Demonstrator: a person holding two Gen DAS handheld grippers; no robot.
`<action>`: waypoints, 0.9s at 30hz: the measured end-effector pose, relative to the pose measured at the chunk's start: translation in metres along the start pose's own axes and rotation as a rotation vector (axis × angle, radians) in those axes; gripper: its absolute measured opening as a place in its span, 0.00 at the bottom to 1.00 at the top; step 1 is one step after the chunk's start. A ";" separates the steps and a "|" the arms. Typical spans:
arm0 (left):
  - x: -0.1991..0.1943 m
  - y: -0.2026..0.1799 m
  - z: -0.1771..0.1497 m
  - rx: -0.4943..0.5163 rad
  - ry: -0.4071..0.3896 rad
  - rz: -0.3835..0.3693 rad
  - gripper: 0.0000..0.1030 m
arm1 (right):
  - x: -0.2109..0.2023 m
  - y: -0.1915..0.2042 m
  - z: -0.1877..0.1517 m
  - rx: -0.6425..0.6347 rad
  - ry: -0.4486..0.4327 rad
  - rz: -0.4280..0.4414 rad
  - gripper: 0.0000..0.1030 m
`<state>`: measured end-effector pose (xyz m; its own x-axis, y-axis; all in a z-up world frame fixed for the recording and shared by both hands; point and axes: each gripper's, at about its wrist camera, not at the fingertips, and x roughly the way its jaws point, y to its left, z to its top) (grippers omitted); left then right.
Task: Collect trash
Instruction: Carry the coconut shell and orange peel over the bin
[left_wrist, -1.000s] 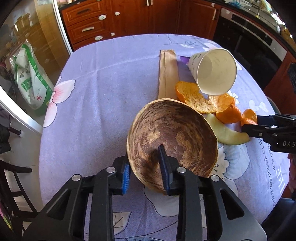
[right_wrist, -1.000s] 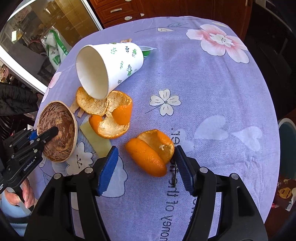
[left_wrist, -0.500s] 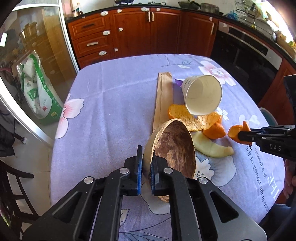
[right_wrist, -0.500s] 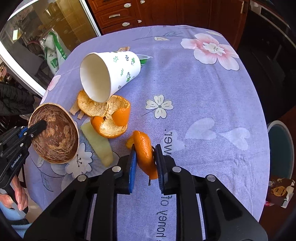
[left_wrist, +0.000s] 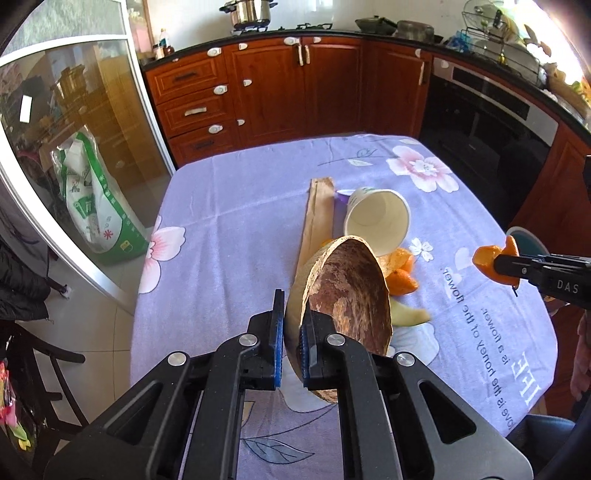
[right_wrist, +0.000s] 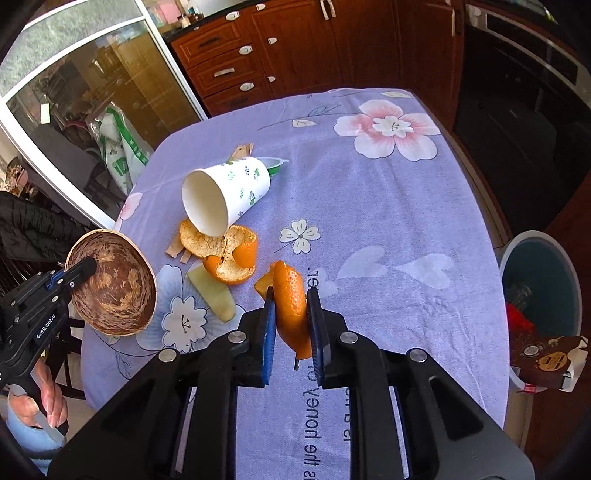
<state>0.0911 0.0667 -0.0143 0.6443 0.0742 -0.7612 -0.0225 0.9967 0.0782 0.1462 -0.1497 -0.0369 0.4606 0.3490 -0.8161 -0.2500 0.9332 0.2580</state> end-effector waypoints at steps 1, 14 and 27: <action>-0.005 -0.006 0.003 0.009 -0.011 -0.009 0.07 | -0.006 -0.005 0.000 0.011 -0.013 0.001 0.15; -0.027 -0.116 0.047 0.159 -0.078 -0.179 0.07 | -0.094 -0.103 -0.007 0.181 -0.198 -0.056 0.14; 0.000 -0.285 0.067 0.391 -0.034 -0.337 0.07 | -0.134 -0.243 -0.045 0.404 -0.229 -0.192 0.14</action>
<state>0.1488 -0.2200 0.0065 0.5913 -0.2568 -0.7645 0.4738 0.8777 0.0716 0.1065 -0.4276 -0.0134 0.6526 0.1355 -0.7455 0.1865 0.9249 0.3314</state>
